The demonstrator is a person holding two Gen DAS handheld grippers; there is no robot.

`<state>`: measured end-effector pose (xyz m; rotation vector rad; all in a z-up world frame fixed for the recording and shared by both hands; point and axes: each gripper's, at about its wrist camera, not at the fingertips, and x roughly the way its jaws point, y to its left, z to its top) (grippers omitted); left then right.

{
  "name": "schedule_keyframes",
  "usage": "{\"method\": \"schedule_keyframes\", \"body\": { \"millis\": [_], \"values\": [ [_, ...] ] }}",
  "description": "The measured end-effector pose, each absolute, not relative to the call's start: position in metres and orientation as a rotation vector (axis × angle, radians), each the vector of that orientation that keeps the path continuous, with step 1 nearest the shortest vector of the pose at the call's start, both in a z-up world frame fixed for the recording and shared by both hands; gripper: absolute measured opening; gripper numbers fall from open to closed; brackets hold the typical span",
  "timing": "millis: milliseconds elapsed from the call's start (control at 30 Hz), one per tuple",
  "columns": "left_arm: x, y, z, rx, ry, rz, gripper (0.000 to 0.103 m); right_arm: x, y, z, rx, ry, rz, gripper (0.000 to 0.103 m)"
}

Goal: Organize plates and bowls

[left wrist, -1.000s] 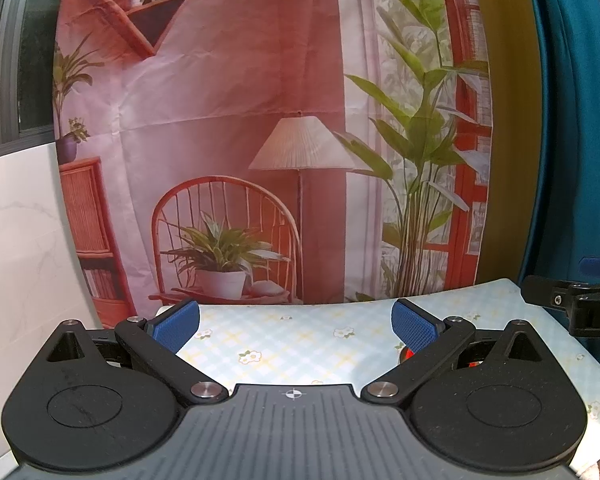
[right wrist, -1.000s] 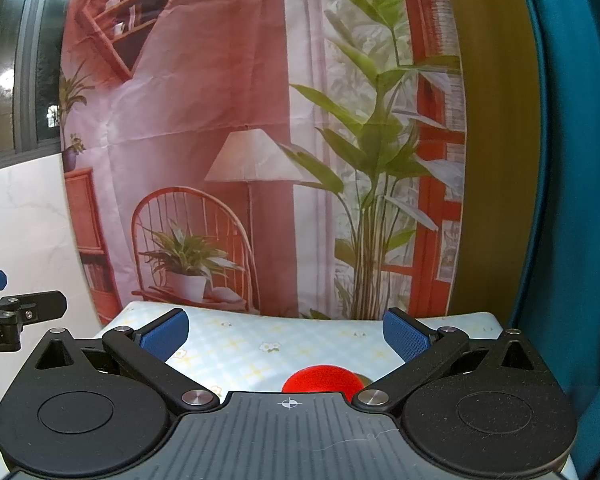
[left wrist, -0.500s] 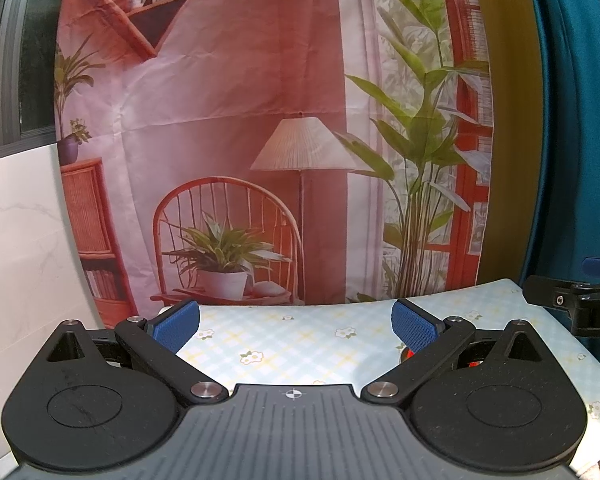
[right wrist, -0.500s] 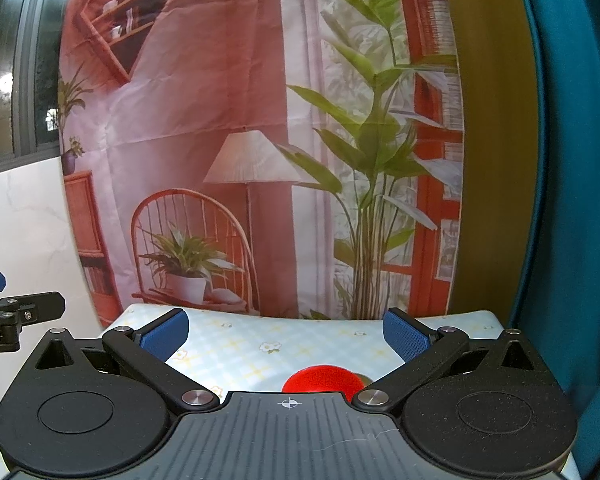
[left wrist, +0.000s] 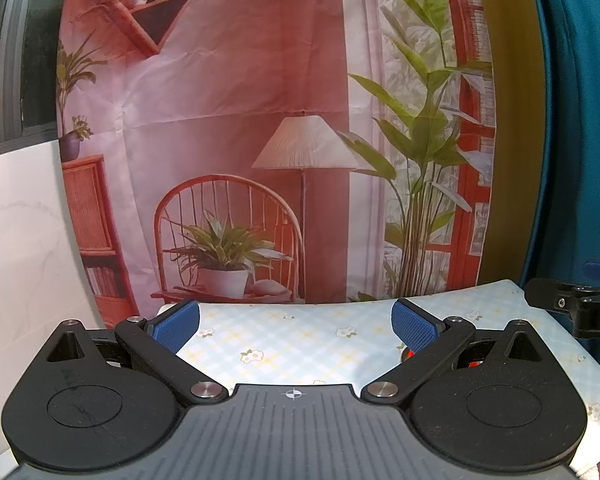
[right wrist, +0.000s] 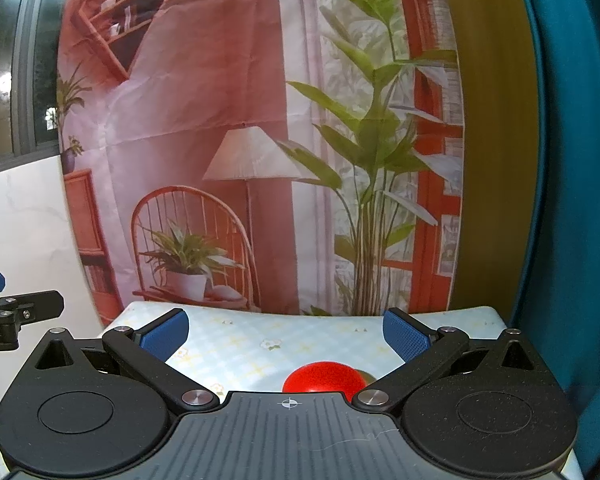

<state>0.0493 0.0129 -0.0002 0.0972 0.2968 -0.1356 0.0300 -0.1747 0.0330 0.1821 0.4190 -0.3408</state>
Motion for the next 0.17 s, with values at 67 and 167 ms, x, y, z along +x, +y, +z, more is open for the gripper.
{"method": "schedule_keyframes", "body": {
  "millis": [67,167],
  "values": [
    [0.0500,0.0133,0.0001,0.095,0.297,-0.137,0.103,0.0300,-0.1743,0.0327,0.182,0.421,-0.340,0.103],
    [0.0501,0.0135,0.0002,0.099,0.289,-0.137,0.103,0.0301,-0.1750,0.0329,0.184,0.421,-0.340,0.103]
  ]
}}
